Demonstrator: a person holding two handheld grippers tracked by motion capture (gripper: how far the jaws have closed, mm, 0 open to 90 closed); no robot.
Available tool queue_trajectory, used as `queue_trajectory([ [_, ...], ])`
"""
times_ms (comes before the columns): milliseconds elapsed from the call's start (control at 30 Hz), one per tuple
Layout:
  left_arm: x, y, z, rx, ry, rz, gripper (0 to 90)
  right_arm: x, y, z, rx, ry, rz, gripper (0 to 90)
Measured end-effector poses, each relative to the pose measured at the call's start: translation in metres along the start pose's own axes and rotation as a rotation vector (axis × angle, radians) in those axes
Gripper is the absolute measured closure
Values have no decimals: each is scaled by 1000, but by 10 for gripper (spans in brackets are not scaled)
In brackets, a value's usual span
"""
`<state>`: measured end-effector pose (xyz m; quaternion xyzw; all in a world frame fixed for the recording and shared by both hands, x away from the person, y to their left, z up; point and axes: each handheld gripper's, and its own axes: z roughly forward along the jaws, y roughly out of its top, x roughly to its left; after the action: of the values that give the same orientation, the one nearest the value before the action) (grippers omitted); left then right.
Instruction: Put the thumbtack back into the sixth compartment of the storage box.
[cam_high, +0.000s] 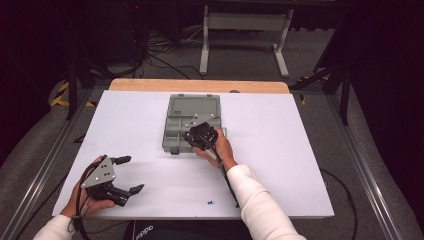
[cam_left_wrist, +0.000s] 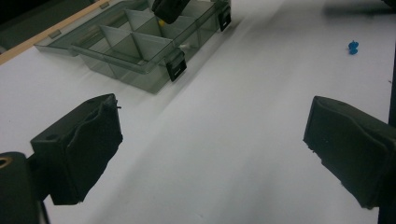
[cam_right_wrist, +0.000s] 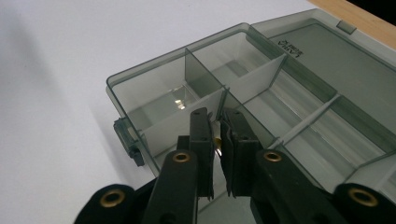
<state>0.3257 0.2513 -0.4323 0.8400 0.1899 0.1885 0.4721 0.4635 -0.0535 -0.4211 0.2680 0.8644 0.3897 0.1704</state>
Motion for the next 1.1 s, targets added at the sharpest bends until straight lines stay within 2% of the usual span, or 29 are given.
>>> queue_trajectory([
  [100,0,0,1,4,-2,4,49,-1,-4,0,1,-7,16,792],
  [133,0,0,1,4,-2,4,49,-1,-6,-3,-2,-13,18,747],
  [200,0,0,0,6,-3,6,49,-1,-7,-5,-9,-13,17,743],
  [467,-1,0,1,7,-2,4,48,1,-16,-36,-75,-5,-11,669],
  [633,-2,0,1,9,0,5,48,4,-21,-49,-89,-4,-31,623],
  [733,-2,0,1,10,1,4,48,10,-25,-62,-97,4,-68,556],
  [833,-2,0,2,10,3,3,48,13,-30,-73,-98,11,-82,461],
  [967,-3,0,1,11,8,6,47,18,-39,-87,-117,29,-79,377],
  [1100,-3,0,1,12,6,7,47,21,-53,-98,-100,19,-76,224],
])
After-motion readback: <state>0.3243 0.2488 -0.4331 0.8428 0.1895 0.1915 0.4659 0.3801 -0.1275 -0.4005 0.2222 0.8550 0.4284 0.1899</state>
